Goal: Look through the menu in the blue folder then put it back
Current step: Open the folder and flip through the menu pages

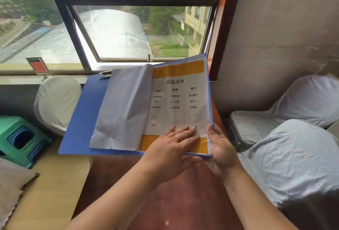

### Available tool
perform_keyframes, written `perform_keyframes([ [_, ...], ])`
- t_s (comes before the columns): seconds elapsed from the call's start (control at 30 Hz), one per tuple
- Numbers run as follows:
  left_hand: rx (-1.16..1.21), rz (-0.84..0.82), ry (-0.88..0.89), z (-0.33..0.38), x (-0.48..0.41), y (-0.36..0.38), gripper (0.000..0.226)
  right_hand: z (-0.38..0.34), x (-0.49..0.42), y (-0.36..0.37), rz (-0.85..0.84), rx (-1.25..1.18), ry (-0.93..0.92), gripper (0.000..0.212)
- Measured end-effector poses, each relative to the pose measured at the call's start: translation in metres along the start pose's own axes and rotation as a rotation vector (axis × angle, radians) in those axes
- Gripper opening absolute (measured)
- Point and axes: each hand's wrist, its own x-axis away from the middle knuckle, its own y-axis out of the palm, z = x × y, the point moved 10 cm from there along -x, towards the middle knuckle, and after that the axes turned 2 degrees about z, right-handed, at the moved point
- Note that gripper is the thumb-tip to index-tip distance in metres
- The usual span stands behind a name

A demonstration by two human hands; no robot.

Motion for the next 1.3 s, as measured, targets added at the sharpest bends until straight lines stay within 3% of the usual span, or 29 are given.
perform_keyframes([
  [0.13, 0.024, 0.059, 0.001, -0.001, 0.010, -0.002, 0.062, -0.004, -0.002, -0.007, -0.006, 0.031, 0.000, 0.042],
  [0.3, 0.083, 0.214, 0.037, -0.003, 0.017, -0.017, 0.032, -0.010, 0.000, -0.016, 0.048, 0.149, -0.039, 0.038],
  [0.53, 0.257, 0.185, -0.106, -0.015, 0.016, -0.031, 0.041, -0.010, 0.003, -0.021, 0.095, 0.135, -0.037, 0.039],
  [0.6, 0.261, 0.195, -0.104, -0.015, 0.015, -0.034, 0.038, -0.010, 0.004, -0.020, 0.084, 0.147, -0.040, 0.043],
  [0.7, 0.221, 0.226, -0.104, -0.016, 0.013, -0.036, 0.026, -0.012, 0.006, -0.012, 0.054, 0.173, -0.047, 0.031],
  [0.8, 0.315, 0.274, -0.274, -0.034, 0.017, -0.033, 0.034, -0.015, 0.008, -0.009, 0.048, 0.216, -0.053, 0.026],
  [0.9, 0.625, 0.330, -0.476, -0.060, 0.027, -0.023, 0.036, -0.016, 0.009, -0.008, 0.007, 0.195, -0.043, 0.025],
  [1.07, 1.080, 0.299, -0.635, -0.067, 0.035, -0.007, 0.027, -0.012, 0.010, -0.012, 0.002, 0.198, -0.040, 0.026],
  [1.17, 1.110, 0.392, -0.704, -0.082, 0.046, -0.011, 0.023, -0.010, 0.009, -0.017, -0.001, 0.196, -0.024, 0.031],
  [1.3, 0.974, 0.676, -0.880, -0.133, 0.092, -0.035, 0.022, -0.017, 0.003, -0.019, -0.011, 0.161, -0.045, 0.032],
])
